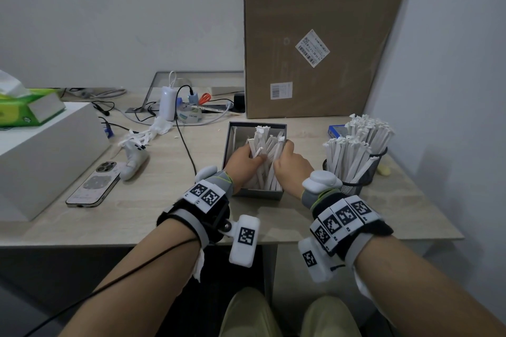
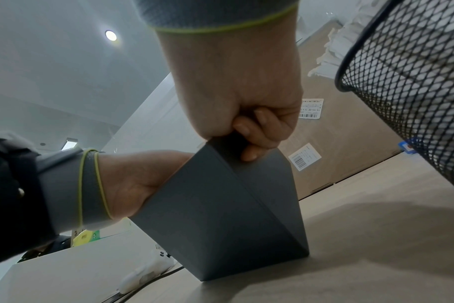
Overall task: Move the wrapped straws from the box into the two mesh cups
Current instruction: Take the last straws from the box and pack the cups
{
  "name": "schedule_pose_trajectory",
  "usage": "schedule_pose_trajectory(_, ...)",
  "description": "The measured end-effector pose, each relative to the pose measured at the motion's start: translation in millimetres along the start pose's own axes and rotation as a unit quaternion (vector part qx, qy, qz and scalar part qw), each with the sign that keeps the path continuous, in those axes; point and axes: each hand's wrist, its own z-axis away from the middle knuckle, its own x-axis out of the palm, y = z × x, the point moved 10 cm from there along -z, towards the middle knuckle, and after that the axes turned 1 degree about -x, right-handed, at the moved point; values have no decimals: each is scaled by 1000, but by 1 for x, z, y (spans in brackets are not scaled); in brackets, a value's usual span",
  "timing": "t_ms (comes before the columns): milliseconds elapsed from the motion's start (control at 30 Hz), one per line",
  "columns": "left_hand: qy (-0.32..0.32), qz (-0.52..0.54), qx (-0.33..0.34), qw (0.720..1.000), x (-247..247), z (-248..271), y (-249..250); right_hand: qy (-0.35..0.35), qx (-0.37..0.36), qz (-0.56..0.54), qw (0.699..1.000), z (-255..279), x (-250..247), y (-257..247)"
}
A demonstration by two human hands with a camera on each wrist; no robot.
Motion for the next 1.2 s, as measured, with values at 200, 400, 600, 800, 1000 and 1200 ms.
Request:
schedule_pose_trajectory(200, 23, 9, -4, 1000, -4, 0, -3, -1, 2, 4, 1000, -1, 1, 1)
schedule_pose_trajectory(400, 8, 24, 2, 1000, 0, 2, -1, -1, 2, 0, 1000, 0, 0, 0)
schedule_pose_trajectory(600, 14, 14, 0, 1000, -2, 2, -3, 2, 2, -1, 1000, 0, 0, 0)
schedule_pose_trajectory(800, 2, -11, 2, 1000, 2, 0, -7, 1, 0, 11, 1000, 1, 1, 2)
schedule_pose_trajectory(1000, 66, 27, 1, 997, -12, 0, -5, -4, 6, 13, 1000, -1, 3, 2)
schedule_pose_trajectory(1200, 109, 131, 16, 985, -29, 2, 8, -21, 47, -5, 999, -6, 2, 7)
